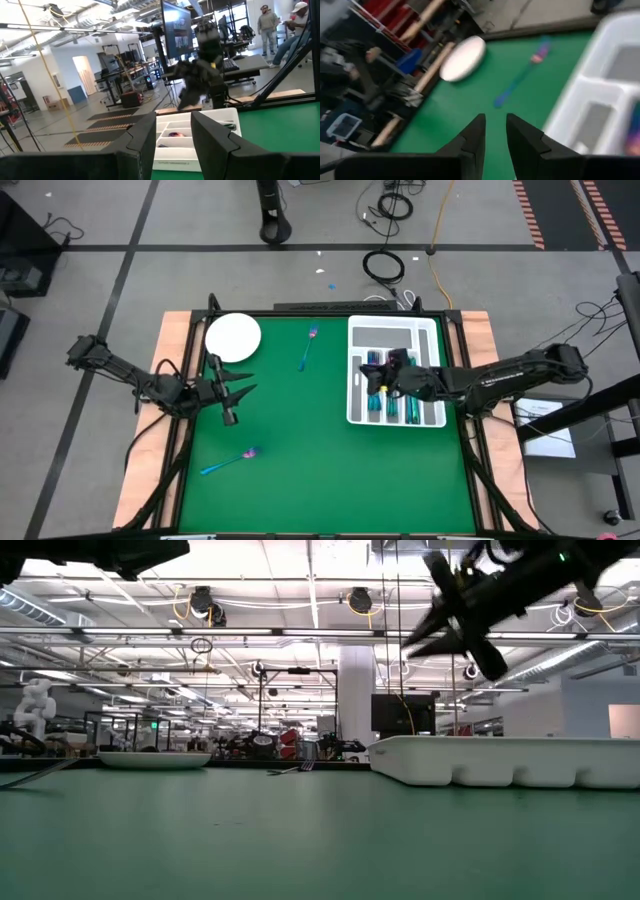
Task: Sort silverware
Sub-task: Put the blue fork into the white cutlery tray
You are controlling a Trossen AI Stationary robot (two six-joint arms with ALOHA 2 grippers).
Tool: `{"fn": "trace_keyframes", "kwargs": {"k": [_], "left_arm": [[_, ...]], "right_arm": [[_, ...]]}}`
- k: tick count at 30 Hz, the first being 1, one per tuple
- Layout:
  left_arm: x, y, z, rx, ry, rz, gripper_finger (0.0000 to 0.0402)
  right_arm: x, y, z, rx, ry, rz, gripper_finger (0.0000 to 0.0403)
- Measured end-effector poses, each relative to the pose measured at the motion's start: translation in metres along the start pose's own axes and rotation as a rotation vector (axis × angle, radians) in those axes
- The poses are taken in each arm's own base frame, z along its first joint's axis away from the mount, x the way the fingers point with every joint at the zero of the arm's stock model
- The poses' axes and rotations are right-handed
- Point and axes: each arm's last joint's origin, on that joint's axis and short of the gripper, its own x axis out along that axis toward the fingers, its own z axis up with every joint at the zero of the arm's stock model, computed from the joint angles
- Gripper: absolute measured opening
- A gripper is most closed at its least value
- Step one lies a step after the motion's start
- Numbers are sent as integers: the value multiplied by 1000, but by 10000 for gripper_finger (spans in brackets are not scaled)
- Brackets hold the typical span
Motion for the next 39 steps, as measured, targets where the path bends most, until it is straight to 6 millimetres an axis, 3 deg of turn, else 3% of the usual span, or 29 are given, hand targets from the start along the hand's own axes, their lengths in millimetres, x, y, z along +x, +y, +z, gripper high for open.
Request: {"fn": "trace_keyframes", "kwargs": {"k": [6,14,24,30,39], "left_arm": [[0,-3,0,4,-20,-63,125],[1,-3,0,5,-23,-72,125],[1,-3,0,5,-23,-73,125],[1,-3,-1,11,-18,-75,125],[1,-3,-1,20,-17,-75,125]], "right_arm": [[7,35,20,-70,-49,49,68],[45,50,27,-101,-34,2,68],[140,37,33,-55,124,-69,68],[200,22,40,-82,257,-236,68],[268,3,53,-118,334,-407,68]]}}
